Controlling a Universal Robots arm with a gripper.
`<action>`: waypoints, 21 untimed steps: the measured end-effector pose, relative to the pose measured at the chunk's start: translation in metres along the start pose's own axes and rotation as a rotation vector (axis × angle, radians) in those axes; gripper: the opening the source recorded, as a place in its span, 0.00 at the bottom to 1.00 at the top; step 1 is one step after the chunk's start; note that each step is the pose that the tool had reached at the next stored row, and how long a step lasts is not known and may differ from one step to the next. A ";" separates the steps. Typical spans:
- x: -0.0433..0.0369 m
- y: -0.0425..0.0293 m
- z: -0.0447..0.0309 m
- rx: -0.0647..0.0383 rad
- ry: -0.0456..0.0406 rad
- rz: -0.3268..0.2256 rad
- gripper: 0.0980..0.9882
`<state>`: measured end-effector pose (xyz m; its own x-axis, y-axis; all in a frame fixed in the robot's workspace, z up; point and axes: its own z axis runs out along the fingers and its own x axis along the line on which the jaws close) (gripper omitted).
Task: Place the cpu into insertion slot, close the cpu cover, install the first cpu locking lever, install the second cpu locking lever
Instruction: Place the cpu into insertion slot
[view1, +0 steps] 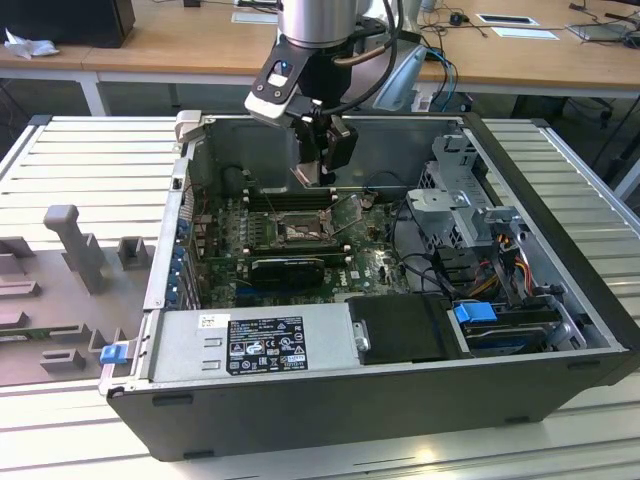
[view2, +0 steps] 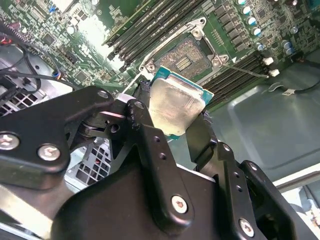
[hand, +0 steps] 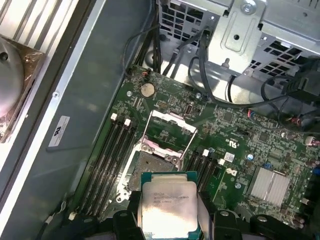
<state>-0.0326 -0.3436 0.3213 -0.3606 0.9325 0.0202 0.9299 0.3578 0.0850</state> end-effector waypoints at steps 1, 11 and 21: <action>0.0000 -0.0001 0.0008 0.000 -0.0011 0.012 0.48; -0.0002 -0.0008 0.0095 -0.004 -0.0184 0.217 0.48; 0.0114 0.0004 0.0279 -0.006 -0.0257 0.302 0.48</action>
<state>-0.0344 -0.3314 0.2938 -0.0660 0.9976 0.0202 0.9944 0.0641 0.0844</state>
